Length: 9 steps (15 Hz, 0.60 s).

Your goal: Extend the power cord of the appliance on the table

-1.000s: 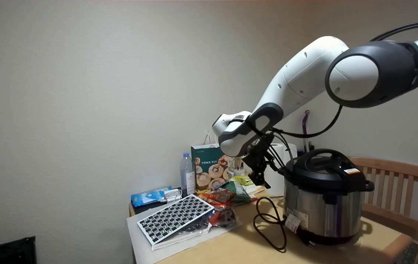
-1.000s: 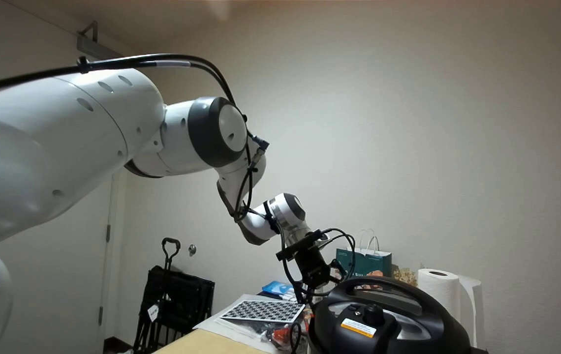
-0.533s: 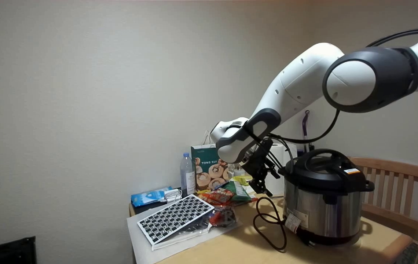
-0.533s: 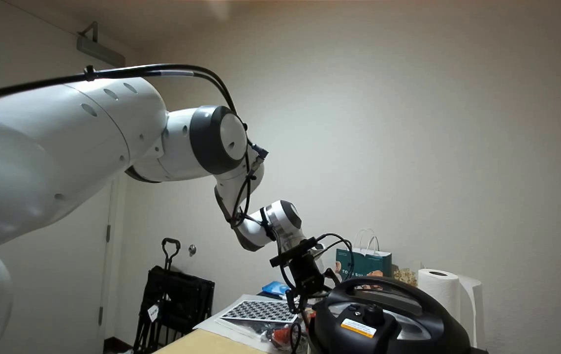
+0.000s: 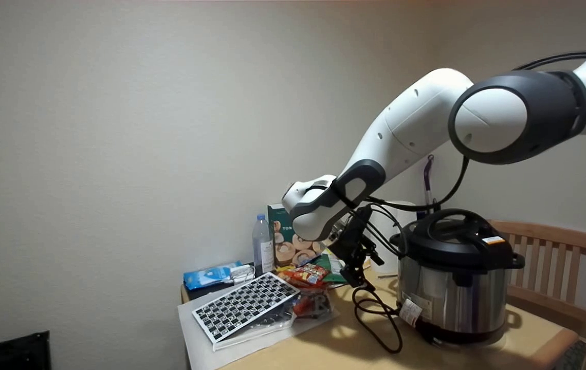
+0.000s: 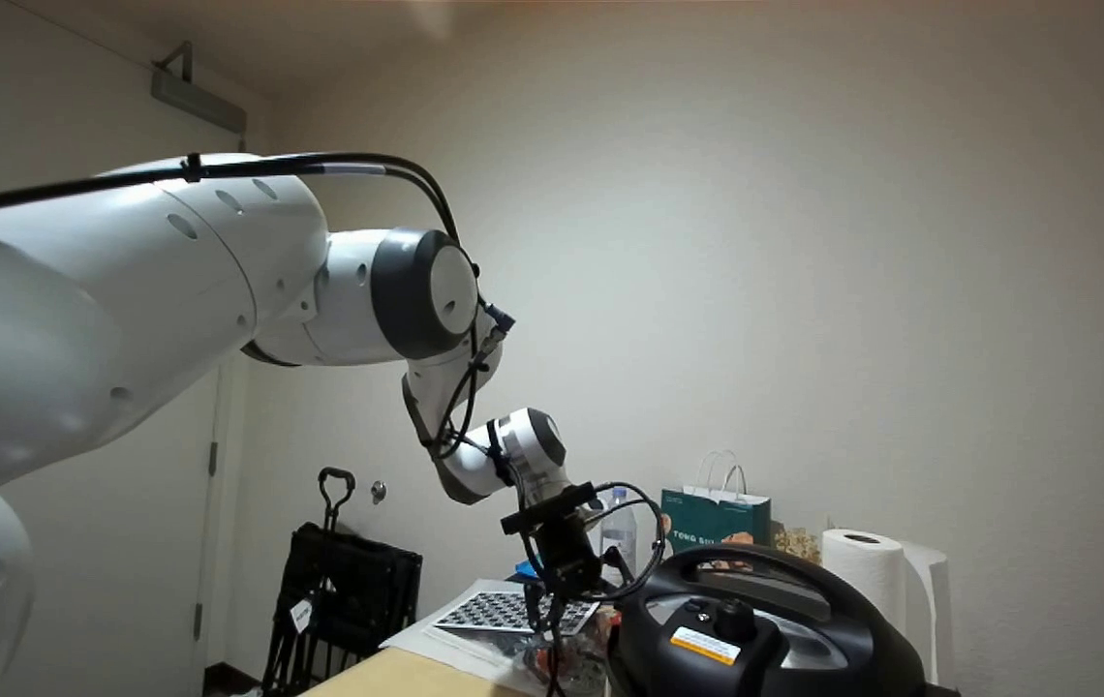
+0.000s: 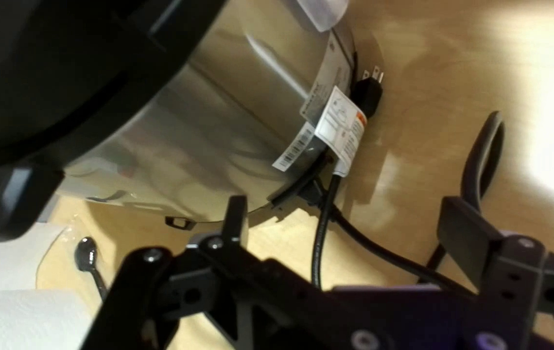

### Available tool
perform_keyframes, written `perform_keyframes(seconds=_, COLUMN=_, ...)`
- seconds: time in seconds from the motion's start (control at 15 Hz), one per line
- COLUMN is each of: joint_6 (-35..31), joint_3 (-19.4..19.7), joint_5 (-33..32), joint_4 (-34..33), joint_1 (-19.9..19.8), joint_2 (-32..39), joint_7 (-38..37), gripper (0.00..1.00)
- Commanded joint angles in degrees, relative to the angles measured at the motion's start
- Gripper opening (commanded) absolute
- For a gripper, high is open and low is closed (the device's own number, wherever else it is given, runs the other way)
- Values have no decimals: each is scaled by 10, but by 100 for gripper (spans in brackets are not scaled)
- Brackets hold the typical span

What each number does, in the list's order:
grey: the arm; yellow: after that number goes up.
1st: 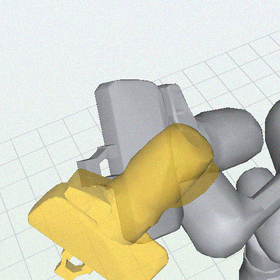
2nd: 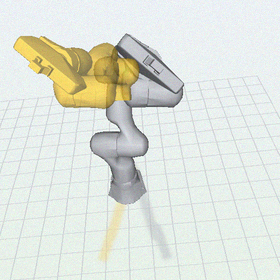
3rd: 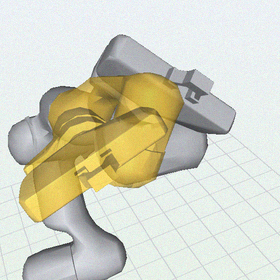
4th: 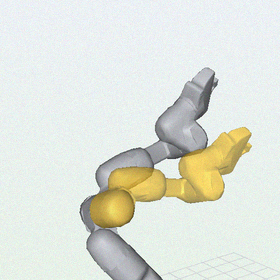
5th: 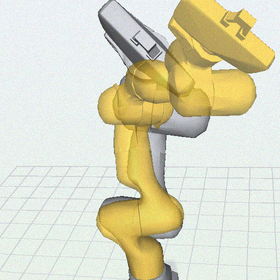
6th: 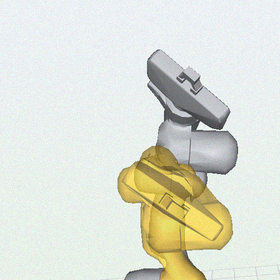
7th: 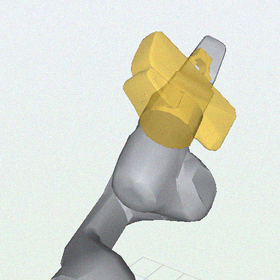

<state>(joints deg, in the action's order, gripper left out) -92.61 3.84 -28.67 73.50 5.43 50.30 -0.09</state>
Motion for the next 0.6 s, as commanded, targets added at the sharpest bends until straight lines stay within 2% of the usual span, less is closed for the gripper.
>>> perform_keyframes(seconds=0.0, joint_6=11, joint_3=-17, joint_5=15, joint_4=16, joint_1=12, joint_2=-12, joint_7=29, gripper=100)
perform_keyframes(seconds=0.07, joint_6=5, joint_3=-14, joint_5=16, joint_4=16, joint_1=17, joint_2=-15, joint_7=5, gripper=100)
perform_keyframes(seconds=0.33, joint_6=2, joint_3=-7, joint_5=4, joint_4=-1, joint_1=24, joint_2=3, joint_7=8, gripper=100)
perform_keyframes(seconds=0.53, joint_6=14, joint_3=0, joint_5=10, joint_4=-23, joint_1=10, joint_2=24, joint_7=21, gripper=100)
